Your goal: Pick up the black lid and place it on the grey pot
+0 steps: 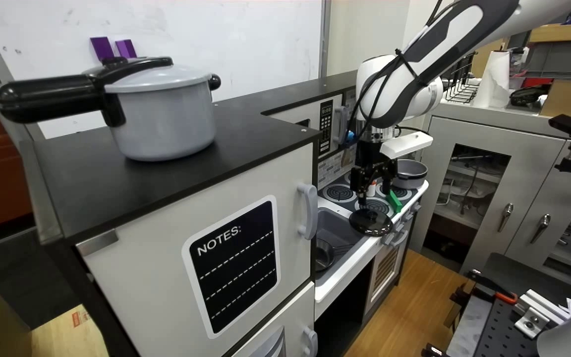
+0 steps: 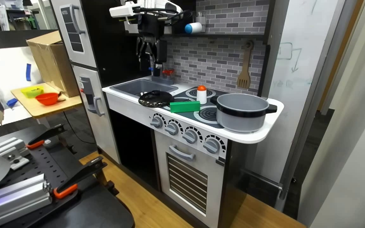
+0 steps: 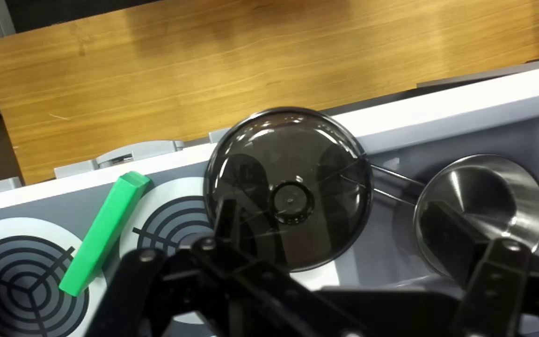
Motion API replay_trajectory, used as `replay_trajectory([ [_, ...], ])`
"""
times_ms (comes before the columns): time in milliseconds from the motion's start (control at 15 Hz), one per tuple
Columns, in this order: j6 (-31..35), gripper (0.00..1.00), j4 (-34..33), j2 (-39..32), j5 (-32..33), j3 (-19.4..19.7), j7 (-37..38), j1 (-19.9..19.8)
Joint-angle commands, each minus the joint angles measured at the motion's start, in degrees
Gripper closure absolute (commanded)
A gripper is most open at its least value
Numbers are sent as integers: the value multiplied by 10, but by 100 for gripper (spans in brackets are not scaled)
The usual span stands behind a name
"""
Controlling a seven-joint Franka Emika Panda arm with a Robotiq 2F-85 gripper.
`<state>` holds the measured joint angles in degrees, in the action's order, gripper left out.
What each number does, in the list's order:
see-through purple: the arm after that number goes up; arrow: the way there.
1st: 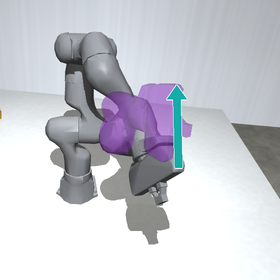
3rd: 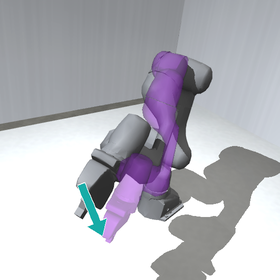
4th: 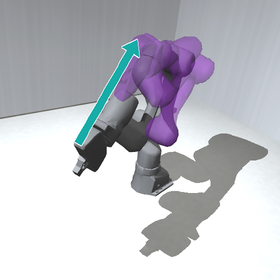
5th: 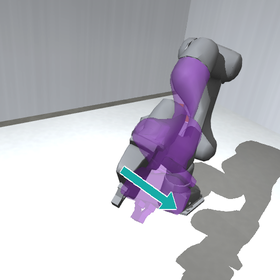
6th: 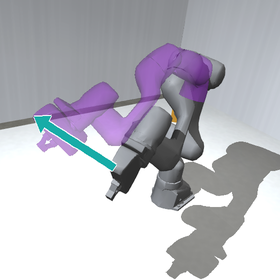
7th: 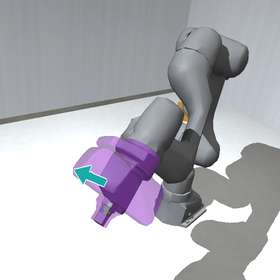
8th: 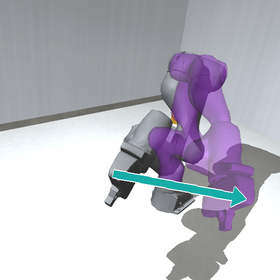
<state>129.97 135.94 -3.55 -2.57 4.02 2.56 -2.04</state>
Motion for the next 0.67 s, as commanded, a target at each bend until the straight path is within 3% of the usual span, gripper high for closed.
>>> replay_trajectory([
  [0,-2,0,-23,-23,-2,6,7,-13],
  [600,8,0,-27,-58,-70,5,-9,-23],
])
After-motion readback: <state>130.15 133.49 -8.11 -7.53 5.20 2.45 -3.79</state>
